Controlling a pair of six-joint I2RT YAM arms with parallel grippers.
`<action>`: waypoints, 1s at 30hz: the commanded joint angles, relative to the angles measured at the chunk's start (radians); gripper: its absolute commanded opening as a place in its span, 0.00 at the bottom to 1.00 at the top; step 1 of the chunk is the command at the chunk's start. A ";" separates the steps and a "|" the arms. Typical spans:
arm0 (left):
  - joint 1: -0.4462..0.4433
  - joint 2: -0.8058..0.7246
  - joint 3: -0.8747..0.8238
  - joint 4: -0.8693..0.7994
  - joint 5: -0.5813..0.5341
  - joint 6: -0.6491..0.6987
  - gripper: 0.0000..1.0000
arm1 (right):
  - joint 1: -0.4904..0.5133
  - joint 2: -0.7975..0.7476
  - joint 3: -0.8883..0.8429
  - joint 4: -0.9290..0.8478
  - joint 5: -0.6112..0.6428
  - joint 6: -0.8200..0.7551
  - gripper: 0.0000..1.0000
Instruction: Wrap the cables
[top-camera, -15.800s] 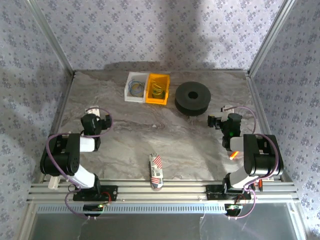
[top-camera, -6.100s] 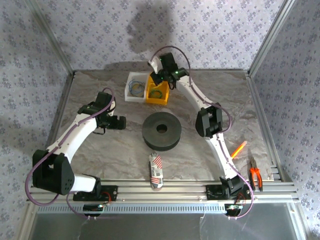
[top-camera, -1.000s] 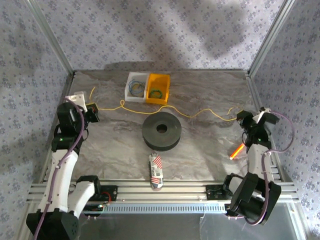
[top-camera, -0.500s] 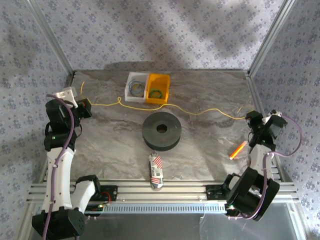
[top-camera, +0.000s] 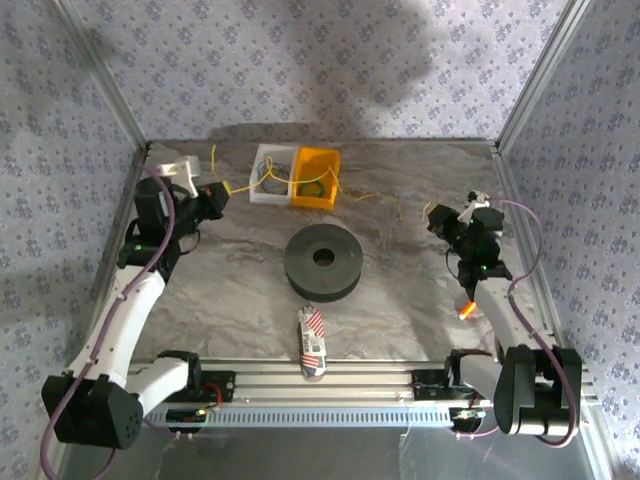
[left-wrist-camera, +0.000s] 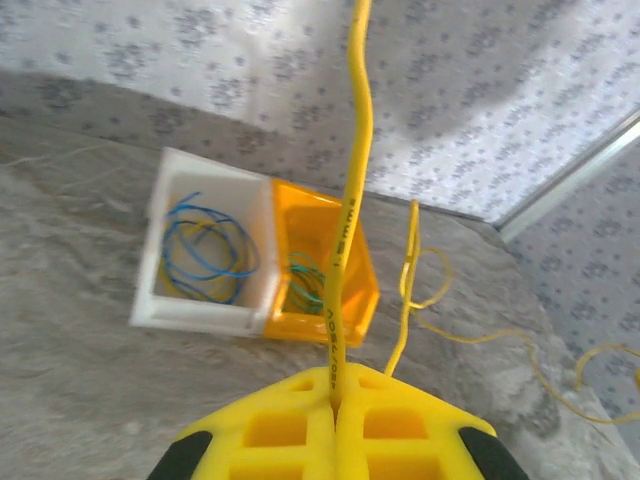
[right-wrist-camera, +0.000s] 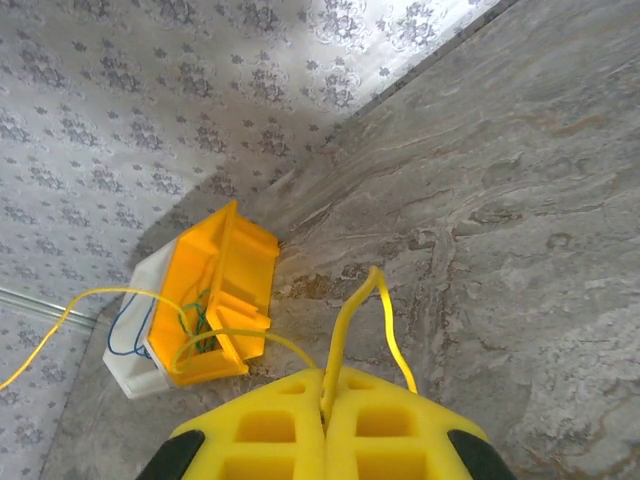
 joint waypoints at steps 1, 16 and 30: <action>-0.035 0.013 0.059 0.114 0.024 -0.028 0.00 | 0.041 0.038 0.037 0.051 0.050 -0.025 0.00; 0.048 -0.175 0.120 -0.091 -0.043 0.077 0.00 | -0.115 0.031 -0.079 0.021 0.216 0.065 0.00; 0.258 -0.227 0.179 -0.160 0.008 0.051 0.00 | -0.276 0.052 -0.115 0.006 0.221 0.032 0.00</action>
